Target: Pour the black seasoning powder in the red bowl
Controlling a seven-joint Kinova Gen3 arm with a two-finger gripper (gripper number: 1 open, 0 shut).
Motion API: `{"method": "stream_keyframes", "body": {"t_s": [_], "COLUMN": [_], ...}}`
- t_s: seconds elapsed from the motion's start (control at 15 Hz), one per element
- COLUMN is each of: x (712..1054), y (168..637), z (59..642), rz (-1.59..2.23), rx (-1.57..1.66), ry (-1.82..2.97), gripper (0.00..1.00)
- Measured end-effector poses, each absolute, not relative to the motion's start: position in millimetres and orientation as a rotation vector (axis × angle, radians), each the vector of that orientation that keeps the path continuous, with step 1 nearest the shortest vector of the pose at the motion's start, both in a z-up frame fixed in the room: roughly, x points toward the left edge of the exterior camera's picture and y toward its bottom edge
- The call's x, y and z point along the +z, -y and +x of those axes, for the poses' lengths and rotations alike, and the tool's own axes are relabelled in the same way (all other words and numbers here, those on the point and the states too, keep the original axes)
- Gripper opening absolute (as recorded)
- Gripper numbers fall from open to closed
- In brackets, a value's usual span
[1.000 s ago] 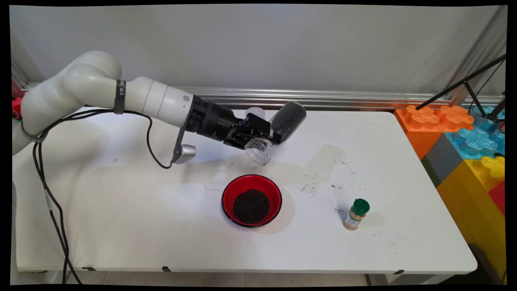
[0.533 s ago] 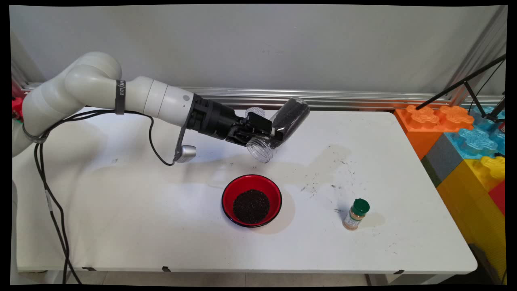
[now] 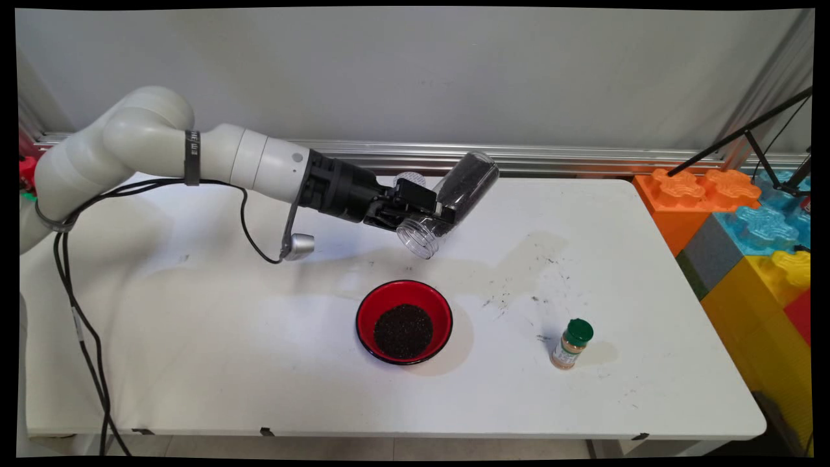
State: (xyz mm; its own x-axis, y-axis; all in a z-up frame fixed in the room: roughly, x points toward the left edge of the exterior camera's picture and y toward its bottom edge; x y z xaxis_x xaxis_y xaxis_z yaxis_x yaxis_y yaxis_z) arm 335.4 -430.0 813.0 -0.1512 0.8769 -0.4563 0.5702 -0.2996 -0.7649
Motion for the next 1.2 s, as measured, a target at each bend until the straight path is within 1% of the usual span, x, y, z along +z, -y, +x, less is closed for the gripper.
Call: {"method": "stream_keyframes", "body": {"t_s": [0.67,1.2], "x": [799,788], "y": [423,426], "z": [330,324], "rz": [-1.807,-1.802], "rx": [1.462,1.498], "ry": [1.613,1.594], "gripper": [0.00,0.00]}}
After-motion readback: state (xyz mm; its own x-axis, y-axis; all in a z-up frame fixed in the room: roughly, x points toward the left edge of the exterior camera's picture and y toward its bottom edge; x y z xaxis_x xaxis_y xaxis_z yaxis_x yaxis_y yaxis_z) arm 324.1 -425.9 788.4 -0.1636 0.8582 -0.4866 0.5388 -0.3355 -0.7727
